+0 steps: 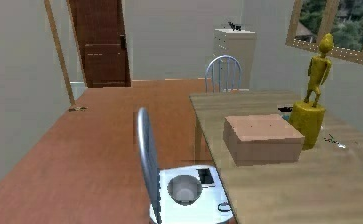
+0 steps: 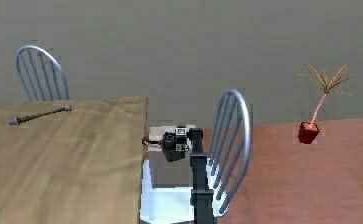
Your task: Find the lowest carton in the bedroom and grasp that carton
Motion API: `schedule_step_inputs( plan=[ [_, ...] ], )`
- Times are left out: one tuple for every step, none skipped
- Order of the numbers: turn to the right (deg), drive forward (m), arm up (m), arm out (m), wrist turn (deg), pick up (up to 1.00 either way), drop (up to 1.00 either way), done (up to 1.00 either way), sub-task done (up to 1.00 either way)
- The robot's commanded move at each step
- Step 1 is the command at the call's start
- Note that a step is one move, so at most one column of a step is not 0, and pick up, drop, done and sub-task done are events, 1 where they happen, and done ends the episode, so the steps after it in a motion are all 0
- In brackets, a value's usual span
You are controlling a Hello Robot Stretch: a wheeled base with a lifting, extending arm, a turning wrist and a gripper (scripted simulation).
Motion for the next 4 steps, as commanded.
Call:
schedule_step_inputs(
  plan=[
    [0.0,0.00,-0.30,0.00,0.0,0.00,0.00,0.00,0.00],
    [0.0,0.00,0.00,0.00,0.0,1.00,0.00,0.00,0.00],
    [0.0,0.00,0.10,0.00,0.0,0.00,0.00,0.00,0.00],
    [0.0,0.00,0.00,0.00,0.0,0.00,0.00,1.00,0.00]
  ],
)
